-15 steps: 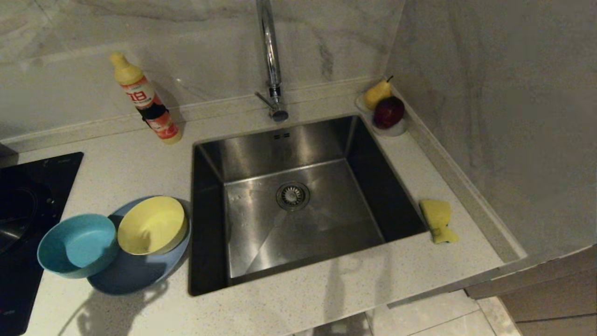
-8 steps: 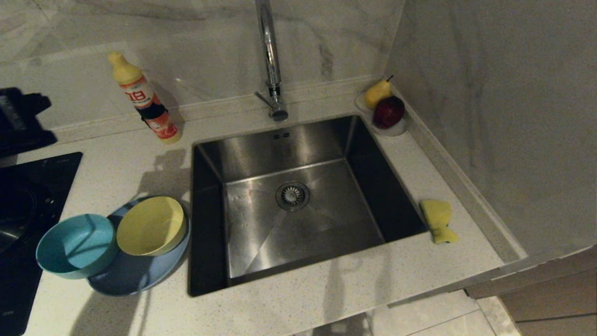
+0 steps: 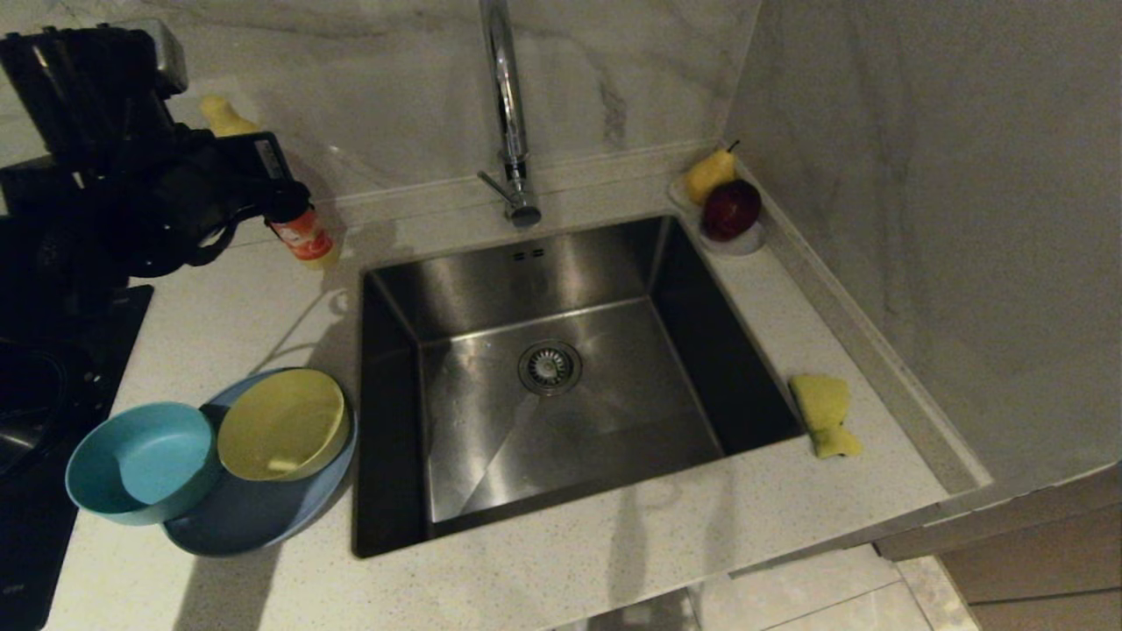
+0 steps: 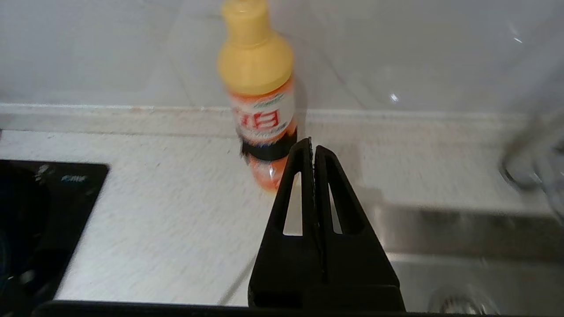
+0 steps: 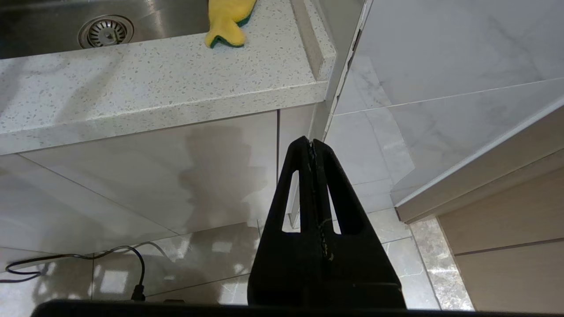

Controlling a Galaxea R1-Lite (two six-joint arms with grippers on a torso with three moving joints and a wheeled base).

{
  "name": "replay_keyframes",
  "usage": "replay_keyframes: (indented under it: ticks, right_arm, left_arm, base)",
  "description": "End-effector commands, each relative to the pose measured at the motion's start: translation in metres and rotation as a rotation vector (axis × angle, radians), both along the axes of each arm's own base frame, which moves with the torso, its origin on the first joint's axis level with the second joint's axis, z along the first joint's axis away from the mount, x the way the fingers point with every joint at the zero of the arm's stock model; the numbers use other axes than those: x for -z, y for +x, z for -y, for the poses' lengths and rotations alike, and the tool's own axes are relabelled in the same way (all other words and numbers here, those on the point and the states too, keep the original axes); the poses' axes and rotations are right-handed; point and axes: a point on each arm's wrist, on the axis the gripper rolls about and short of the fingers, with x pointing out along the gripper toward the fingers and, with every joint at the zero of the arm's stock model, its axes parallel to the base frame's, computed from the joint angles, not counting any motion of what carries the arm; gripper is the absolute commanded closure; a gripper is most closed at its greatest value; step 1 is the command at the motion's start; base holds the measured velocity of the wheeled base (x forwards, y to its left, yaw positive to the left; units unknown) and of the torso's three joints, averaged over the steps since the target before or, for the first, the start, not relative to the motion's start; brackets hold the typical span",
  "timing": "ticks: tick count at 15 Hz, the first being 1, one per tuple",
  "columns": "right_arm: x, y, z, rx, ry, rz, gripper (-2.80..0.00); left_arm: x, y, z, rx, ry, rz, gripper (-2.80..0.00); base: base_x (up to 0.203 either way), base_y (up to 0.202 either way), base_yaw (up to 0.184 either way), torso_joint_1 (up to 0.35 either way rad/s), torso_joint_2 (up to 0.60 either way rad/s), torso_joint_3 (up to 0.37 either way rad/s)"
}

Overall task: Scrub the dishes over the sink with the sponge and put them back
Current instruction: Grab the dish soap

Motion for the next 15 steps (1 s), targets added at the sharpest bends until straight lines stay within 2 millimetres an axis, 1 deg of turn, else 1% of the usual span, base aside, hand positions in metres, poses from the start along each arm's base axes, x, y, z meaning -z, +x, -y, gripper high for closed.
replay_keyframes:
  ticks: [1, 3, 7, 12, 15]
  right_arm:
    - [0.0, 0.0, 0.0, 0.0, 0.0, 0.001, 0.0]
    - [0.0, 0.0, 0.0, 0.0, 0.0, 0.002, 0.0]
    - [0.0, 0.0, 0.0, 0.0, 0.0, 0.001, 0.0]
    - [0.0, 0.0, 0.0, 0.0, 0.0, 0.001, 0.0]
    - [0.0, 0.0, 0.0, 0.0, 0.0, 0.001, 0.0]
  left_arm:
    - [0.019, 0.033, 0.008, -0.016, 0.002, -0.021, -2.8]
    - [0.023, 0.044, 0.009, -0.04, -0.008, -0.009, -2.8]
    - [0.026, 0.069, 0.008, -0.085, -0.028, 0.07, -2.8]
    - [0.043, 0.097, -0.006, -0.135, -0.031, 0.091, -2.8]
    - [0.054, 0.116, -0.011, -0.162, -0.04, 0.121, -2.8]
  base:
    - [0.0, 0.0, 0.0, 0.0, 0.0, 0.0]
    - [0.0, 0.0, 0.0, 0.0, 0.0, 0.0]
    - [0.0, 0.0, 0.0, 0.0, 0.0, 0.0]
    - [0.0, 0.0, 0.0, 0.0, 0.0, 0.0]
    - [0.0, 0.0, 0.0, 0.0, 0.0, 0.0]
